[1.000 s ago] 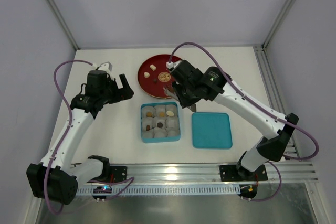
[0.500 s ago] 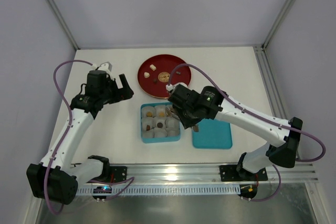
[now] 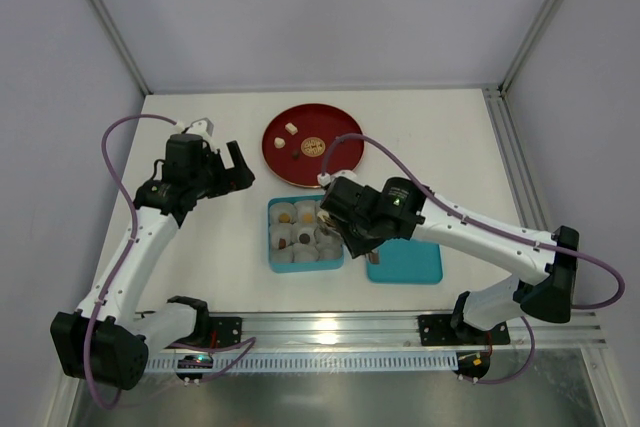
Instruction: Pack the chocolate
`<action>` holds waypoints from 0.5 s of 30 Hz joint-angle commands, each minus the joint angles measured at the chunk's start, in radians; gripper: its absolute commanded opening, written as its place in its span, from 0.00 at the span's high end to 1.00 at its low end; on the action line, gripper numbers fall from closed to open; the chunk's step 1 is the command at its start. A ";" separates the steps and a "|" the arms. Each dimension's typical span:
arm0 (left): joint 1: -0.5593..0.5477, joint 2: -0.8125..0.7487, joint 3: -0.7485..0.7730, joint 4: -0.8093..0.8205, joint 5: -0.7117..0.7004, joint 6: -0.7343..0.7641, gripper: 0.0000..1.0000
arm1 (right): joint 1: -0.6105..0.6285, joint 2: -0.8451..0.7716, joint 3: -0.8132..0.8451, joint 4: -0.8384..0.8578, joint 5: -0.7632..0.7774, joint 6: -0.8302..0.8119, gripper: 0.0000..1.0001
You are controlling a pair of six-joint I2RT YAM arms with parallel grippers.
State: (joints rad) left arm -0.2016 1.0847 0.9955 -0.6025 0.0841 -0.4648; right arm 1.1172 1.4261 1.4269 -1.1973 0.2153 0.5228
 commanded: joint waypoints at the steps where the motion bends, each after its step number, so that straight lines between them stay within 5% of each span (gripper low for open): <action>1: 0.005 -0.006 -0.001 0.030 0.016 -0.003 0.00 | 0.010 -0.033 -0.020 0.033 0.006 0.028 0.67; 15: 0.007 -0.011 -0.003 0.029 0.016 -0.002 0.00 | 0.012 -0.016 -0.069 0.070 0.002 0.032 0.67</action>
State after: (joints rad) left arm -0.2012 1.0847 0.9955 -0.6025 0.0841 -0.4644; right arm 1.1233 1.4254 1.3575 -1.1694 0.2142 0.5343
